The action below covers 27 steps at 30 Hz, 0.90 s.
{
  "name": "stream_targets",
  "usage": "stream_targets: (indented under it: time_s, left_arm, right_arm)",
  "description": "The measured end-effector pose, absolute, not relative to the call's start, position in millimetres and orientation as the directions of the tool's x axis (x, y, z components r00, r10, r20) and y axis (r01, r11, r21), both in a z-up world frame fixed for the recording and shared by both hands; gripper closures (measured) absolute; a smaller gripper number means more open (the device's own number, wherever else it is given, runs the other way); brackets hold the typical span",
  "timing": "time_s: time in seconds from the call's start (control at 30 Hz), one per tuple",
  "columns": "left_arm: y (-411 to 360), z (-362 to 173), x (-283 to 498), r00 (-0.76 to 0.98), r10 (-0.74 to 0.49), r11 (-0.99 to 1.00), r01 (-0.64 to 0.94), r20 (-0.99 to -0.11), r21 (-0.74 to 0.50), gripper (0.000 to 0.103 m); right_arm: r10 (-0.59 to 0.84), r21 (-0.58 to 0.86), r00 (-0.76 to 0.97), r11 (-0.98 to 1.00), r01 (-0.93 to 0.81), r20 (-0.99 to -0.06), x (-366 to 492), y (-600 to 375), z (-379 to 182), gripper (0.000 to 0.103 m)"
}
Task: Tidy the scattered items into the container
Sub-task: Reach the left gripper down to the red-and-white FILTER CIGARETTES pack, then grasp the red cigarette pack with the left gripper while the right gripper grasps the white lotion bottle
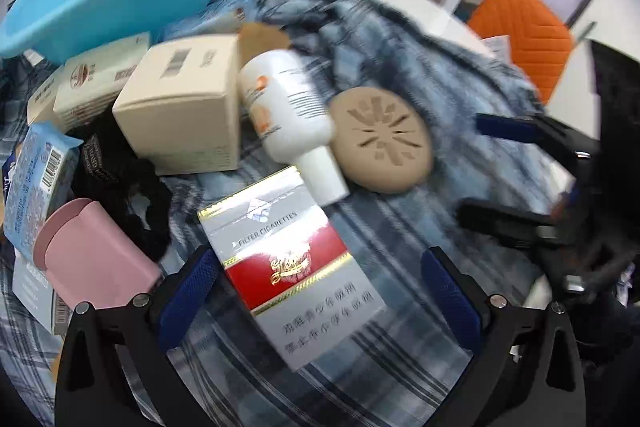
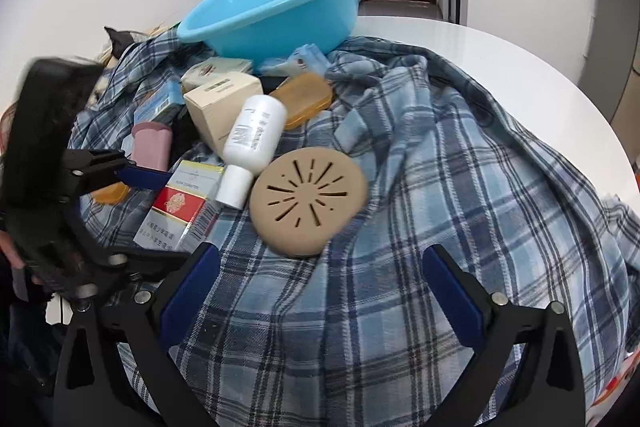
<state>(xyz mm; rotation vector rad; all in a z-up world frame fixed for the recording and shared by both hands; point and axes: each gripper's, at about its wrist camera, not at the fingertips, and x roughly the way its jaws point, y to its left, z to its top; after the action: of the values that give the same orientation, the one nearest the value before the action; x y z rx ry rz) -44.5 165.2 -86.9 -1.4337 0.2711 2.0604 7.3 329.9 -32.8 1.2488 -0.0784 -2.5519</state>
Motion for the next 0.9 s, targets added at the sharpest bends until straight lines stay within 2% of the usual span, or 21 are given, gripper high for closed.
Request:
stream_targets:
  time_s: [0.1,0.17,0.27,0.4,0.43,0.47,0.5,0.7,0.73,0.8,0.87,0.9]
  left_arm:
    - [157.5,-85.8,-45.1,-0.270,0.332,-0.817,-0.561,-0.904,-0.132,0.027]
    - [151.0,-82.2,-41.3,-0.256,0.331,-0.811,-0.570,-0.908,-0.135,0.034]
    - [134.7,-79.9,-33.5,-0.265,0.289,-0.816,-0.571,-0.920,-0.091,0.035]
    - [110.2,-76.4,-25.1,-0.230,0.300,-0.810,-0.574,-0.926,-0.120,0.036]
    - [108.8,-75.6,-23.1,-0.235,0.302,-0.812,-0.571,-0.924,-0.120,0.032]
    - [109.3,-75.2,-21.3,-0.240,0.307,-0.810,-0.574,-0.921,-0.120,0.022]
    - [111.2,-74.7,-20.0,-0.249,0.319,-0.804,-0.581,-0.915,-0.122,0.017]
    - [126.4,-75.9,-22.1,-0.311,0.335,-0.808,-0.580,-0.890,-0.101,0.016]
    - [126.6,-77.1,-22.7,-0.311,0.327,-0.810,-0.579,-0.892,-0.095,0.016]
    - [128.0,-79.5,-23.8,-0.298,0.308,-0.817,-0.569,-0.904,-0.091,0.027]
    - [123.2,-76.5,-22.7,-0.284,0.311,-0.824,-0.556,-0.907,-0.109,0.044]
    - [120.1,-72.7,-19.4,-0.289,0.324,-0.816,-0.568,-0.901,-0.111,0.044]
  right_arm:
    - [-0.288,0.181,-0.578,-0.954,0.238,-0.763,6.9,331.5,-32.4,0.002]
    - [-0.294,0.183,-0.577,-0.953,0.243,-0.762,6.9,330.5,-32.2,0.002]
    - [-0.309,0.194,-0.577,-0.948,0.254,-0.756,6.1,327.5,-31.1,0.002]
    - [-0.334,0.208,-0.570,-0.938,0.276,-0.751,6.1,321.7,-30.3,0.002]
    - [-0.337,0.210,-0.568,-0.937,0.278,-0.751,5.8,320.6,-30.5,0.002]
    - [-0.338,0.211,-0.567,-0.937,0.279,-0.751,5.2,319.1,-30.7,0.002]
    - [-0.339,0.212,-0.565,-0.936,0.280,-0.752,4.5,317.5,-31.1,0.002]
    - [-0.339,0.210,-0.553,-0.936,0.283,-0.761,4.9,314.8,-32.1,0.002]
    - [-0.337,0.209,-0.553,-0.936,0.283,-0.762,5.0,315.4,-32.1,0.002]
    - [-0.336,0.211,-0.550,-0.937,0.279,-0.764,4.8,317.2,-33.1,0.002]
    - [-0.335,0.217,-0.550,-0.938,0.270,-0.765,3.0,318.7,-34.4,0.002]
    - [-0.335,0.220,-0.551,-0.939,0.265,-0.765,2.1,319.2,-34.6,0.002]
